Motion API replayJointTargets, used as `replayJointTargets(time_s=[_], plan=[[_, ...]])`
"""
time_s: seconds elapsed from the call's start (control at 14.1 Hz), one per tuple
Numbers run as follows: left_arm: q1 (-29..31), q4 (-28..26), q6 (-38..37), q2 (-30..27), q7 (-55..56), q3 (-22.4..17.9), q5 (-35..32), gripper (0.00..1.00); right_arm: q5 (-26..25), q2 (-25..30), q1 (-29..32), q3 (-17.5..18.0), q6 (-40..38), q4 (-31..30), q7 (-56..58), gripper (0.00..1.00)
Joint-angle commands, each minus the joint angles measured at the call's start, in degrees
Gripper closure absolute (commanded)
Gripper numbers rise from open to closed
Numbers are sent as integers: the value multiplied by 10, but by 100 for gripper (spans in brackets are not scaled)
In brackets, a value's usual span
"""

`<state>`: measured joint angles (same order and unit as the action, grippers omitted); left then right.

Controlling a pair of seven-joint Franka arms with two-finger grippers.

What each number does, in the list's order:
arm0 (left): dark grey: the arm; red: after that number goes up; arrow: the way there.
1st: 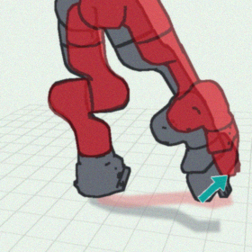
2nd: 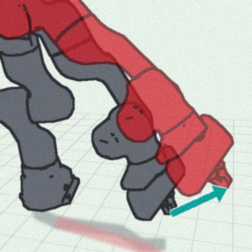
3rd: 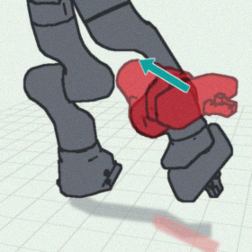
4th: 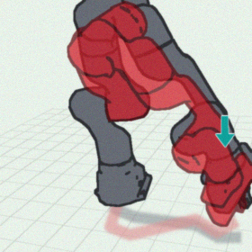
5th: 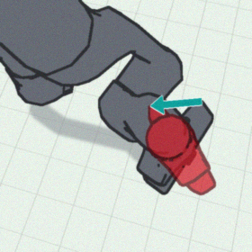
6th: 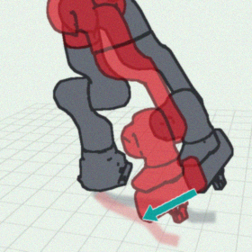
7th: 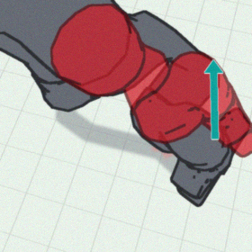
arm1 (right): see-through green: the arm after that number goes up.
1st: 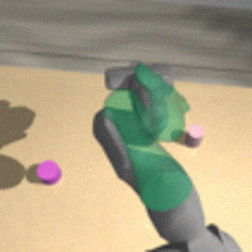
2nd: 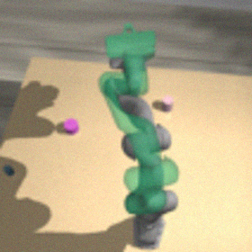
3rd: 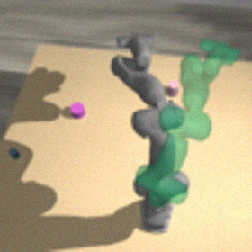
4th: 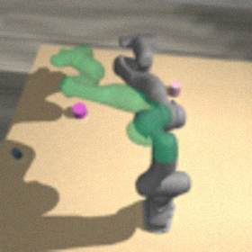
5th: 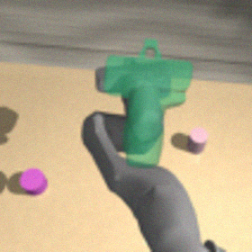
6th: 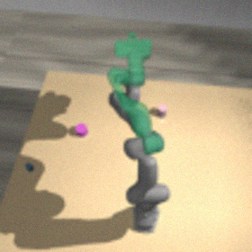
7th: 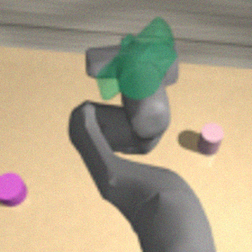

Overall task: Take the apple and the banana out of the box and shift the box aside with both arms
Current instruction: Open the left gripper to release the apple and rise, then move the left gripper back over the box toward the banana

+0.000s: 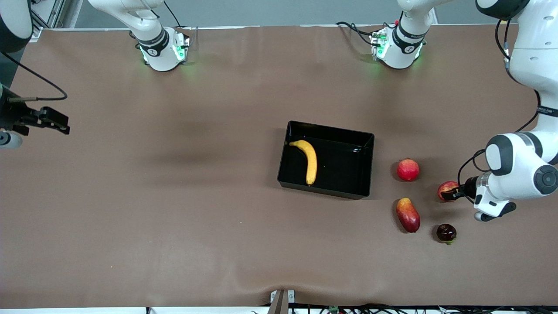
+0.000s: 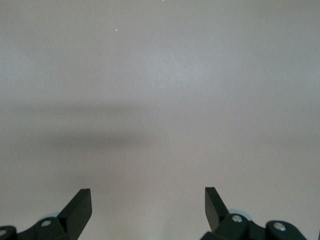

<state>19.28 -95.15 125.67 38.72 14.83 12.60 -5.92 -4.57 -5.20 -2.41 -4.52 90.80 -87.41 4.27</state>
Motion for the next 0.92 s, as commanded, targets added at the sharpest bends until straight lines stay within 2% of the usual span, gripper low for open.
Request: replayJointTargets(time_s=[0.0,0.07,0.21,0.36,0.5,0.85], plan=[[4,6,9,8,-3,6,-13,30,15,-3,23,7,22,6,-6,0],[5,5,7,4,-2,6,-13,0,20,-6,23,7,27,6,-6,0],[3,-1,-7,-13,3,7,-12,0,29,-8,20,7,28,6,-6,0],[0,0,-72,-44,17,16,-9,0,30,-14,14,7,28,6,-6,0],[1,1,-133,-73,48,45,-5,0,43,-15,16,7,29,6,-6,0],[1,-4,-213,-136,178,124,-4,0,49,-15,21,7,28,8,-6,0]])
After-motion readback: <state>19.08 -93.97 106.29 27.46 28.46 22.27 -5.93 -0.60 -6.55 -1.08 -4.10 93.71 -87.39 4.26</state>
